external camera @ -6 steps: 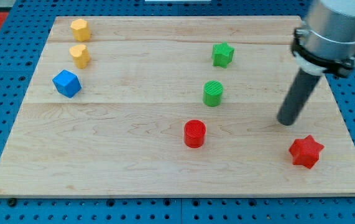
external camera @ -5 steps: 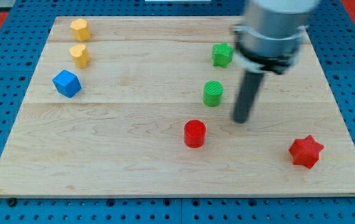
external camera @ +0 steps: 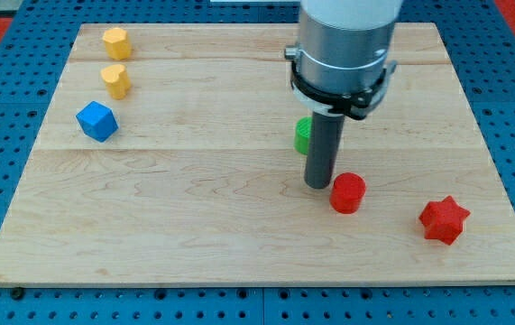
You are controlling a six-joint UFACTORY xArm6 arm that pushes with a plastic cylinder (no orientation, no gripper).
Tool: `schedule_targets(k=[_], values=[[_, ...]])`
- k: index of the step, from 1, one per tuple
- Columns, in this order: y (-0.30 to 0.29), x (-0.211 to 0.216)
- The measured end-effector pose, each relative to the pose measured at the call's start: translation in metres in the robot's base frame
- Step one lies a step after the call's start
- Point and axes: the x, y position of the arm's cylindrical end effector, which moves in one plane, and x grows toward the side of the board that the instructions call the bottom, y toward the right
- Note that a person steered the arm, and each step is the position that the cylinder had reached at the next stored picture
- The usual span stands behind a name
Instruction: Slide red and green circles to left of red star
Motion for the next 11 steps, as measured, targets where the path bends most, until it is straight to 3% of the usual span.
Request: schedule_targets(k=[3,4,6,7,8,11], values=[[0.045,0.027],[0.003,-0.004],[0.01,-0.134],[-0.002,-0.146],[-0.053,-0.138],[-0.034,-0.048]])
